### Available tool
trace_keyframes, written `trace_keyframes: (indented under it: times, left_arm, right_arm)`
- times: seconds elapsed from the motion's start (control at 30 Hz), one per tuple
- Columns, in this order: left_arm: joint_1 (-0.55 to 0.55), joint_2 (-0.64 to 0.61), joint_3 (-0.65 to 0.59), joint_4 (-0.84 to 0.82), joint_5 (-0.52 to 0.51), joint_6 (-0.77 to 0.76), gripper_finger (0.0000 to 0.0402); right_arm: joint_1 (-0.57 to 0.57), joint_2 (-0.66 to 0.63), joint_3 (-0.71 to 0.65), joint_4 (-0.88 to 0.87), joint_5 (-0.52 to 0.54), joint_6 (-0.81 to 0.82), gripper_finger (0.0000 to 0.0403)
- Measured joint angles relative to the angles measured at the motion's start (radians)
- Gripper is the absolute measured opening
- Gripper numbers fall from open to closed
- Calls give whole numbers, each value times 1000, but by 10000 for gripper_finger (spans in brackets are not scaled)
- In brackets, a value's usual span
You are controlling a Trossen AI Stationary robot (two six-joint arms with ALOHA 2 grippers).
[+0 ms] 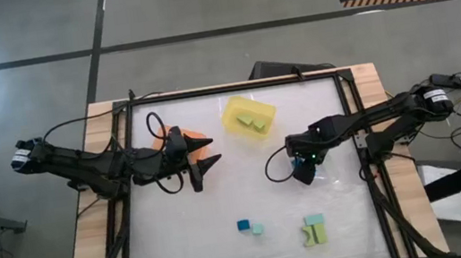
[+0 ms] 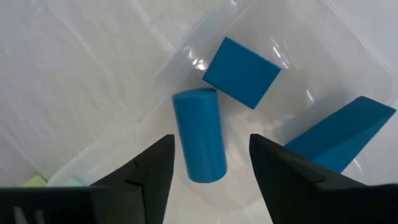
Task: Sort & place blocks by color
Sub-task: Put the light green block into the yellow bin
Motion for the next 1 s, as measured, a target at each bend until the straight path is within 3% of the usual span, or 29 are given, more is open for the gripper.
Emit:
trace_keyframes:
  times: [0.23,0.57,0.77,1.0]
  left_arm:
    - [0,0,0,-1,0,-38,245]
    - [0,0,0,-1,-1,-52,245]
    - [0,0,0,-1,-1,-51,245]
    - [0,0,0,-1,-1,-51,245]
  right_arm:
    - [0,0,84,-22,0,69,189]
    - [28,0,310,-54,-27,338,169]
    - [142,0,416,-47,-28,559,162]
    - [351,2,428,-43,-49,907,162]
